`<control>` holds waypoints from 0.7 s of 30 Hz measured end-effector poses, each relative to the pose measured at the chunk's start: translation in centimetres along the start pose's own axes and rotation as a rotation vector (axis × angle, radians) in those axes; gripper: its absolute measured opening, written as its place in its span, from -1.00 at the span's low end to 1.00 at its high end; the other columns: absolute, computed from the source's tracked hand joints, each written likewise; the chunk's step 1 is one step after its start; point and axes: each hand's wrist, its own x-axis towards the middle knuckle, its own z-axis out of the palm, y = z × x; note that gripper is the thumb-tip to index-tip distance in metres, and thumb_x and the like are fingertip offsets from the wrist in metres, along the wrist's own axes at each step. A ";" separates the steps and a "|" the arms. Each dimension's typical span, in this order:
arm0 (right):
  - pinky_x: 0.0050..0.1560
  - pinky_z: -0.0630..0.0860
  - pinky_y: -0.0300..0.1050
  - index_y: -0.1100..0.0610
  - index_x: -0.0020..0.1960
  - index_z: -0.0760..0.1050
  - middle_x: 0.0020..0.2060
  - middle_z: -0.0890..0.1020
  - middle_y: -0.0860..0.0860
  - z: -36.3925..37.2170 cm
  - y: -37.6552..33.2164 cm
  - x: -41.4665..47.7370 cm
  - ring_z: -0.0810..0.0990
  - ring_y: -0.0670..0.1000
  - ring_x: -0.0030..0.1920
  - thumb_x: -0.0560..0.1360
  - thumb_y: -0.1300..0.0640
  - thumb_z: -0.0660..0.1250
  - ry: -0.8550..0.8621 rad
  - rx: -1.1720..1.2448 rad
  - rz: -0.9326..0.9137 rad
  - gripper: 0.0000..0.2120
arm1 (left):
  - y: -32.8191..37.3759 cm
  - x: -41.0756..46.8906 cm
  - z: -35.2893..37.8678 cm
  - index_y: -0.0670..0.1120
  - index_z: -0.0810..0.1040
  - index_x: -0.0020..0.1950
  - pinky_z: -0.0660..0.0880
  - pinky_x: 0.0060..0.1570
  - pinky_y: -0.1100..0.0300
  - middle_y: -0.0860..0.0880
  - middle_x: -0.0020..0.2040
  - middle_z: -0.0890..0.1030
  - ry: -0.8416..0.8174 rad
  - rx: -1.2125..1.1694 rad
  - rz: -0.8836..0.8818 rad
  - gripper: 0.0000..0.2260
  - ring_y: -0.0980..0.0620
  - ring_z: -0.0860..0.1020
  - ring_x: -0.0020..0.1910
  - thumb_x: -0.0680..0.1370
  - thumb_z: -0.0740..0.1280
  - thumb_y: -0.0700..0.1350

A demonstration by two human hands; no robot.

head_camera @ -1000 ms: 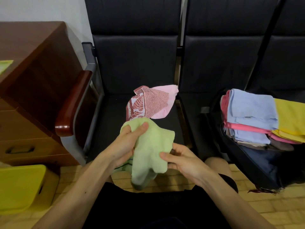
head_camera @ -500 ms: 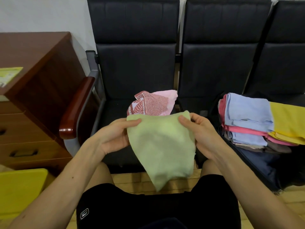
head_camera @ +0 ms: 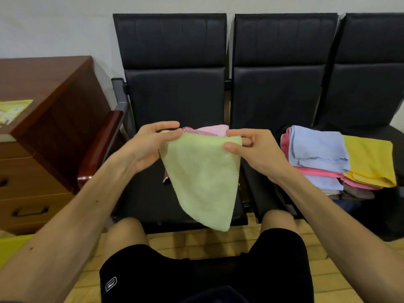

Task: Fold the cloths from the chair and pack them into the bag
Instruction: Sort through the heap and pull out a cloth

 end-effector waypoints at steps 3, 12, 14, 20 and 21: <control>0.14 0.61 0.03 0.23 0.05 0.66 -0.07 0.67 0.31 0.2 0.5 0.5 0.65 0.24 0.01 0.61 -0.06 0.30 -0.033 -0.034 0.046 -0.64 | 0.9 0.4 -0.4 -0.09 0.58 0.29 0.63 -0.09 0.14 -0.10 0.00 0.72 -0.031 0.121 0.075 -0.65 -0.03 0.71 -0.03 0.51 0.42 -0.28; 0.07 0.65 0.04 0.16 0.39 0.48 0.11 0.69 0.10 1.4 1.0 1.0 0.70 0.02 0.05 0.61 0.11 0.32 0.068 -0.212 0.057 -0.63 | 0.2 2.2 -0.5 0.02 0.51 0.40 0.55 0.13 0.11 0.04 0.32 0.53 0.142 0.608 0.291 -0.49 0.02 0.54 0.24 0.47 0.52 -0.14; 0.18 0.59 0.09 0.11 0.37 0.51 0.10 0.70 0.09 1.4 0.6 1.1 0.67 0.05 0.10 0.60 0.09 0.33 0.086 -0.414 -0.028 -0.65 | 0.0 2.5 -0.9 0.02 0.48 0.42 0.52 0.26 -0.02 0.02 0.34 0.53 0.176 0.611 0.298 -0.44 -0.02 0.52 0.29 0.45 0.54 -0.10; 0.07 0.62 -0.18 0.06 0.11 0.67 -0.10 0.72 -0.13 0.9 -0.3 1.4 0.67 -0.19 -0.07 0.56 0.00 0.37 0.215 -0.262 -0.096 -0.79 | -0.2 2.7 -0.8 0.00 0.58 0.29 0.56 0.21 -0.08 0.02 0.27 0.56 0.215 0.601 0.307 -0.58 -0.02 0.55 0.24 0.45 0.54 -0.09; 0.06 0.62 -0.16 0.04 0.05 0.68 -0.15 0.71 -0.18 0.8 -0.2 1.5 0.67 -0.22 -0.09 0.56 0.01 0.37 0.243 -0.194 -0.079 -0.83 | -0.2 2.7 -0.6 -0.01 0.60 0.26 0.57 0.19 -0.07 0.02 0.24 0.58 0.216 0.598 0.303 -0.61 -0.02 0.56 0.21 0.45 0.54 -0.09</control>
